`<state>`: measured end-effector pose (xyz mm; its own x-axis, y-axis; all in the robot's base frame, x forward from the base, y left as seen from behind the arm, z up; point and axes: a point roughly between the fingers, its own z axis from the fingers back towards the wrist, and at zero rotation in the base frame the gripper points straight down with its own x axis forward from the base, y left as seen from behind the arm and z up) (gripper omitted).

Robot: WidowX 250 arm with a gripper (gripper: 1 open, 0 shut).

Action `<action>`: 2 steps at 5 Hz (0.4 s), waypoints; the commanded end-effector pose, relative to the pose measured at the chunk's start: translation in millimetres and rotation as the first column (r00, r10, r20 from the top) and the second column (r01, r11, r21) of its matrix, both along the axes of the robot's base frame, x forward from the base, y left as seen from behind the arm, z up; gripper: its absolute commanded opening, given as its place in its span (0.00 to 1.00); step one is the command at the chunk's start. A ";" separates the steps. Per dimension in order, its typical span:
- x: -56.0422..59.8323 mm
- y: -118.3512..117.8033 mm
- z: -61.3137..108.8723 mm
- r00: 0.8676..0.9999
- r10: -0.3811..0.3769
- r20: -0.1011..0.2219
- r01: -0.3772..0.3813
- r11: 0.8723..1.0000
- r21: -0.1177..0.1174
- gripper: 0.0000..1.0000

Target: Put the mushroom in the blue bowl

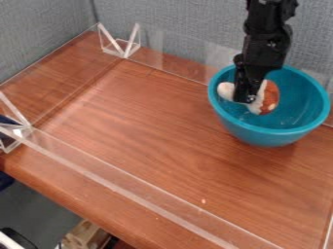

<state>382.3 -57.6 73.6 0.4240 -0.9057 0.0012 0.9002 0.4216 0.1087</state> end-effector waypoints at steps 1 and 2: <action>3.6 8.4 41.0 0.994 0.017 0.105 -0.016 1.000 -0.010 0.00; 3.0 10.9 44.0 0.994 0.019 0.111 -0.019 1.000 -0.007 0.00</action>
<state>381.5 -53.2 75.1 0.4280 -0.9038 -0.0058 0.8982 0.4246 0.1136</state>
